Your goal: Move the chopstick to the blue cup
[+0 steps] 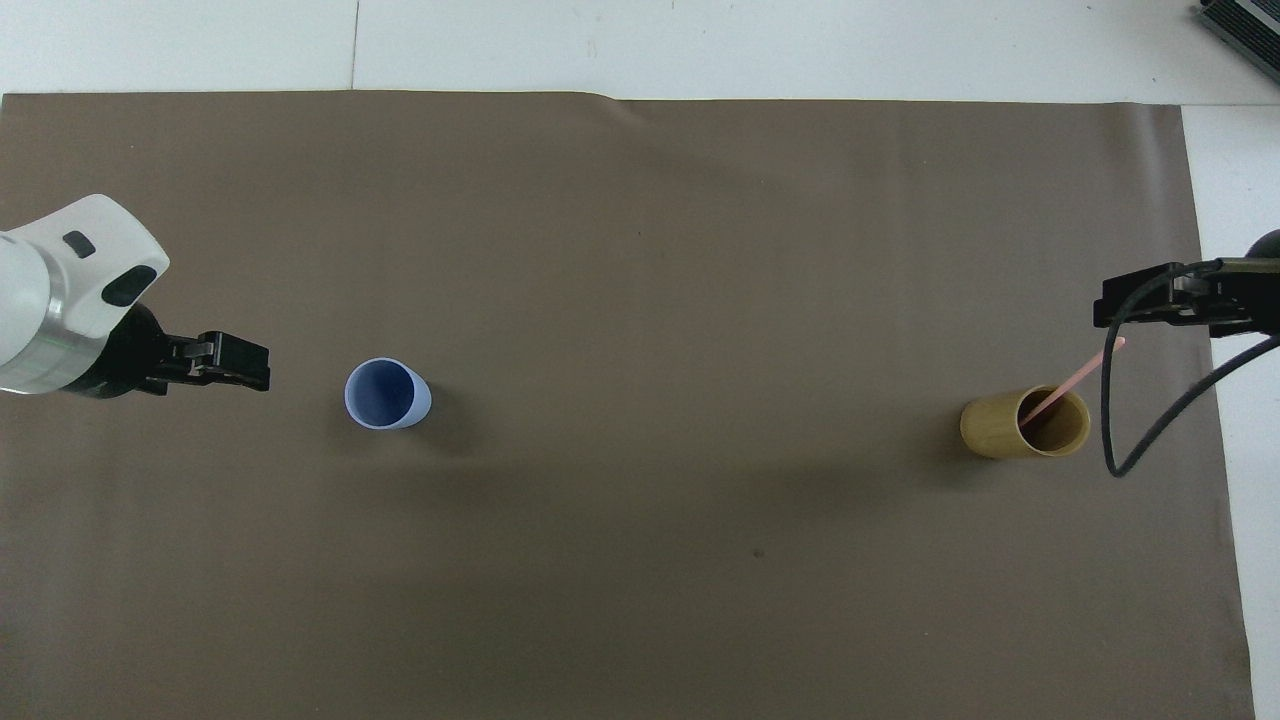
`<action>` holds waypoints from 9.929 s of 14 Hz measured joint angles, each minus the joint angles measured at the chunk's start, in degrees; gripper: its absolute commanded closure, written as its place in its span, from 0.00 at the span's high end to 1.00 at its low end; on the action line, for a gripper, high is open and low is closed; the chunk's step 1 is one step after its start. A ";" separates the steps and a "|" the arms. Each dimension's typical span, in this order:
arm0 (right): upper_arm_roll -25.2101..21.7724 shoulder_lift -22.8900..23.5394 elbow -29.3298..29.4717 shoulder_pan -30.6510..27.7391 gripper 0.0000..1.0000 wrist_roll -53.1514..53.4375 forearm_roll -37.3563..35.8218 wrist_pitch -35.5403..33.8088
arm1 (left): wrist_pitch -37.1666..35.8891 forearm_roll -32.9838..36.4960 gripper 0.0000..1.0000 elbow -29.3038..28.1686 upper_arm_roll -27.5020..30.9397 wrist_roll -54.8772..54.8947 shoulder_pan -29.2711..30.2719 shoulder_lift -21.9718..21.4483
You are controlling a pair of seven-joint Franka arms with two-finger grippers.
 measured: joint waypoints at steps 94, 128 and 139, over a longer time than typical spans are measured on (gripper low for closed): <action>14.53 -4.86 -22.53 9.45 0.00 60.94 2.19 32.76 | -14.83 4.70 1.00 23.45 3.28 8.24 -0.83 3.57; 12.47 -5.39 -13.02 -4.15 1.00 9.46 -2.16 14.65 | -14.87 3.62 1.00 22.33 8.03 8.74 -2.89 2.61; 12.17 2.16 -0.09 -5.68 1.00 3.76 -2.18 2.31 | -14.87 3.62 1.00 22.33 8.03 8.74 -2.89 2.61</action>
